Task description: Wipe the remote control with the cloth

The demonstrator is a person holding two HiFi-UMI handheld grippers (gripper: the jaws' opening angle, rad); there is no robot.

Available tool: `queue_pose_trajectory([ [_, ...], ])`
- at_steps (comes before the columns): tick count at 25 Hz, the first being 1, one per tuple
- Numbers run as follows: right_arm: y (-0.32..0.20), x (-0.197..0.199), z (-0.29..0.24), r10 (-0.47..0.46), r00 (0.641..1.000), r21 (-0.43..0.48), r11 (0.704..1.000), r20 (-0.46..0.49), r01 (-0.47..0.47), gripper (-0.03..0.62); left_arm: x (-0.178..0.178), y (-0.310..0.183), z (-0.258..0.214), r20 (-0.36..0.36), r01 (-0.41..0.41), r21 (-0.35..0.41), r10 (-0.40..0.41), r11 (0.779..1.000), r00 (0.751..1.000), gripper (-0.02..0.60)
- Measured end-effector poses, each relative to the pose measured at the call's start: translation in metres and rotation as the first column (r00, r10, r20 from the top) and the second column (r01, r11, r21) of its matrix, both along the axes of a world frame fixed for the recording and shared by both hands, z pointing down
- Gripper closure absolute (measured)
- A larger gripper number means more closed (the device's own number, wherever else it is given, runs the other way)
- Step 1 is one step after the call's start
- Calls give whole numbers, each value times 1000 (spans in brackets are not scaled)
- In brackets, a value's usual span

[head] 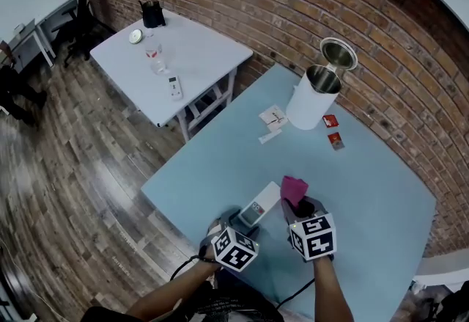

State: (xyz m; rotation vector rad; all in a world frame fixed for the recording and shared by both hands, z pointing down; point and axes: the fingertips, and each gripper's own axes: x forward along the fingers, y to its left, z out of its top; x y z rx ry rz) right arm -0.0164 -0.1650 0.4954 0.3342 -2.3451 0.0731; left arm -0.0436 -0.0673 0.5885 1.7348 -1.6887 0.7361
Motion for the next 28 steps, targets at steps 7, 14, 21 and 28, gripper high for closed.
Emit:
queue_pose_trajectory([
  [7,-31,-21,31,-64,995,83,994,-81,70,526,0,-3,8,-3,-6,-34,6,999,1000,264],
  [14,-31,-47,54,-192,972,102,973,-136,207,526,0,-3,10,-33,2,-40,-4,999,999,267],
  [21,-17,-54,66,-298,938,62,948,-179,313,526,1,-2,10,-39,-27,-58,25,998,999,289],
  [28,-1,-51,66,-346,912,36,931,-221,362,526,0,-1,11,-47,-79,-64,76,995,996,298],
])
